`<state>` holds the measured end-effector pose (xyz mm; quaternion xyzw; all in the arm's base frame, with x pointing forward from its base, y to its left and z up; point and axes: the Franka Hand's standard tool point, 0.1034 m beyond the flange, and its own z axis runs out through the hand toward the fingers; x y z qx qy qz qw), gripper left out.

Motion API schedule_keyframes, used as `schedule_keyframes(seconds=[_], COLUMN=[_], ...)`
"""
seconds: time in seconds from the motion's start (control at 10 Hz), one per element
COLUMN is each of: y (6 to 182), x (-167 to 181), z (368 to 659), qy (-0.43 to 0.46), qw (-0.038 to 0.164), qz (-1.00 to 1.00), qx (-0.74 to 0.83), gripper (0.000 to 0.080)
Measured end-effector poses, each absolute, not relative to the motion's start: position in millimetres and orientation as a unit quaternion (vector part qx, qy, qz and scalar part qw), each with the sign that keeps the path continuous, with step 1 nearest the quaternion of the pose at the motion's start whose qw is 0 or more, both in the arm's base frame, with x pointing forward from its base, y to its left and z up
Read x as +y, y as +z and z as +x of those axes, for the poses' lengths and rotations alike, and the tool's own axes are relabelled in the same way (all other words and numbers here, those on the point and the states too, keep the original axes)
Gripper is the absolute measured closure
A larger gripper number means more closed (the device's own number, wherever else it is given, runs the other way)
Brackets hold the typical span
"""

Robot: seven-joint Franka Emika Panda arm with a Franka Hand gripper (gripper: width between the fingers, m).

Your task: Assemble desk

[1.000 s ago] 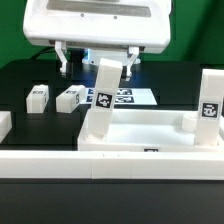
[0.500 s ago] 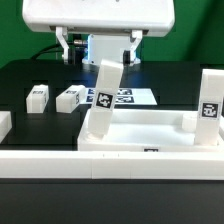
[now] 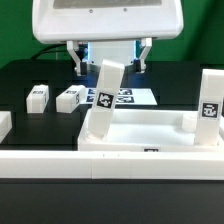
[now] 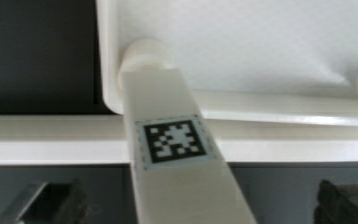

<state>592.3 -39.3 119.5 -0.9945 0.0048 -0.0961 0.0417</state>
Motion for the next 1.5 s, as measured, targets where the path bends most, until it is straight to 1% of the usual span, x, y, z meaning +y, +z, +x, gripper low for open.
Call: schedule_keyframes(seconds=[0.1, 0.3, 0.4, 0.5, 0.9, 1.0, 1.1, 1.2, 1.4, 1.5], y=[119.4, 117.8, 119.7, 121.9, 121.5, 121.6, 123.8, 126.5, 126.6, 126.4], x=[-37, -40, -47, -54, -55, -56, -61, -68, -68, -68], z=[595, 599, 604, 603, 603, 603, 605, 613, 615, 614], qy=[-0.066, -0.019, -0.022, -0.022, -0.022, -0.020, -0.009, -0.011, -0.012, -0.012], qw=[0.053, 0.064, 0.062, 0.056, 0.055, 0.053, 0.025, 0.006, 0.006, 0.006], qz=[-0.996, -0.998, -0.998, -0.998, -0.998, -0.998, -0.999, -0.998, -0.998, -0.998], qx=[0.002, -0.006, -0.004, -0.005, -0.004, -0.007, -0.044, -0.064, -0.064, -0.064], gripper=[0.0151, 0.0151, 0.0151, 0.0151, 0.0151, 0.0151, 0.0151, 0.0151, 0.0151, 0.0195])
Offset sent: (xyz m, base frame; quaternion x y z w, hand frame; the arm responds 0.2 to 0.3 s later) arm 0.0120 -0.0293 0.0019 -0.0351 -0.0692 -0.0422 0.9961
